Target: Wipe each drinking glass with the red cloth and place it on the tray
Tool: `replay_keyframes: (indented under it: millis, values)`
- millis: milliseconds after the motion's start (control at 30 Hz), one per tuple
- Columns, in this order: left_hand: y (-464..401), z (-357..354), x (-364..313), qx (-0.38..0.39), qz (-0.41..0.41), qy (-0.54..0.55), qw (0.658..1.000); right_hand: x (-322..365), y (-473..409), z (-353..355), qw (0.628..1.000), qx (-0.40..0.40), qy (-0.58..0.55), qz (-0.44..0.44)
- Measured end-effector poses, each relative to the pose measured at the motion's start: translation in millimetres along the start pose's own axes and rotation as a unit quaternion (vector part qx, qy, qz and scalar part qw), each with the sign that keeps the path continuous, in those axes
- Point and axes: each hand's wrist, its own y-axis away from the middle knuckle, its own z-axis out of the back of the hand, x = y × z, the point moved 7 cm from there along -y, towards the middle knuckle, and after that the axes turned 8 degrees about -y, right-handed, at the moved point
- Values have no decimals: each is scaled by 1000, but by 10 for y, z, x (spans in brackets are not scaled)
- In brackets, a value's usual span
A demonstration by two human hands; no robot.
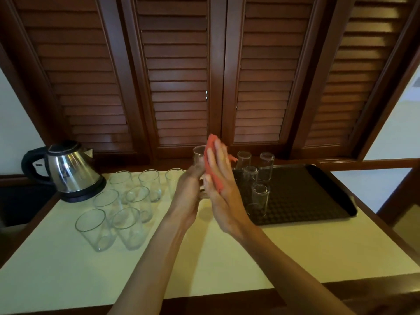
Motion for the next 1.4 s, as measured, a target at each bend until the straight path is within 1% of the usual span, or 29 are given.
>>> replay_keyframes:
  millis: [33, 100, 133, 200, 233, 267, 300, 333, 367, 433, 467, 567, 600, 633, 700, 733, 767, 800, 833, 867, 900, 933, 1000, 1067, 1133, 1200, 1267, 1333, 1400]
  values:
    - [-13, 35, -27, -1, 4, 33, 999, 10, 121, -61, 1000, 25, -7, 16]
    - [-64, 106, -30, 0, 7, 101, 995, -32, 304, -86, 996, 53, -65, 21]
    - [-67, 132, -4, -6, 5, 100, 995, -52, 311, -63, 994, 49, -100, 6]
    - [4, 76, 70, 2, 13, 63, 998, -100, 138, 38, 988, 6, -145, -55]
    - [51, 27, 122, 14, 22, 47, 999, -58, 47, 89, 990, -18, -121, -68]
    - [73, 1, 161, 21, 29, 44, 998, 18, -4, 91, 995, -26, -73, -62]
    - [90, -9, 150, 26, 36, 55, 997, 116, 16, 52, 999, -22, -28, -30]
    - [87, 15, 115, 23, 41, 73, 996, 194, 100, -8, 1000, -4, -6, 11]
    - [74, 57, 64, 17, 40, 86, 995, 220, 223, -67, 999, 23, -2, 40]
    - [37, 89, -6, 36, 23, 85, 995, 146, 414, -106, 996, 63, -34, 59]
    - [43, 65, -27, 44, 12, 69, 997, 86, 395, -77, 996, 60, -65, 34]
    - [140, -55, 54, 55, 3, 29, 998, -11, 58, 118, 983, -27, -156, -94]
    - [157, -75, 66, 56, 1, 35, 998, 25, 5, 118, 983, -32, -151, -99]
    - [143, -60, 64, 55, 0, 49, 997, 93, 41, 84, 990, -24, -117, -72]
    - [93, 14, -14, 38, -7, 82, 996, 150, 249, -43, 997, 25, -70, 1]
    - [78, 66, -36, 24, -6, 99, 995, 148, 346, -81, 995, 46, -82, 11]
    - [73, 96, -35, 12, -8, 104, 994, 134, 374, -73, 992, 50, -113, -2]
    - [89, 98, -9, 3, -14, 89, 996, 107, 319, -32, 986, 33, -160, -36]
    - [124, 68, 36, 4, -15, 63, 998, 55, 210, 33, 978, 3, -195, -76]
    - [166, 20, 93, 17, -11, 36, 999, 43, 109, 115, 973, -25, -209, -95]
    - [186, -11, 143, 24, -6, 22, 999, 55, 41, 169, 973, -38, -206, -95]
    - [181, -6, 154, 26, -5, 21, 999, 88, 32, 156, 976, -32, -200, -80]
    - [141, 45, 35, 17, -22, 36, 999, 124, 188, 15, 982, 16, -182, -41]
    - [94, 92, -72, 11, -43, 27, 999, 106, 334, -60, 982, 40, -184, -34]
    - [137, 47, -80, 20, -58, -16, 998, 98, 246, 18, 975, 5, -210, -66]
    - [200, -37, -4, 33, -54, -49, 997, 129, 85, 114, 973, -23, -218, -76]
    - [171, 18, -27, 9, -61, -18, 998, 162, 102, 54, 980, 1, -193, -53]
    - [101, 129, -103, -26, -71, 13, 997, 141, 261, -55, 979, 31, -199, -37]
    - [71, 188, -124, -49, -71, 23, 996, 67, 333, -57, 972, 24, -228, -52]
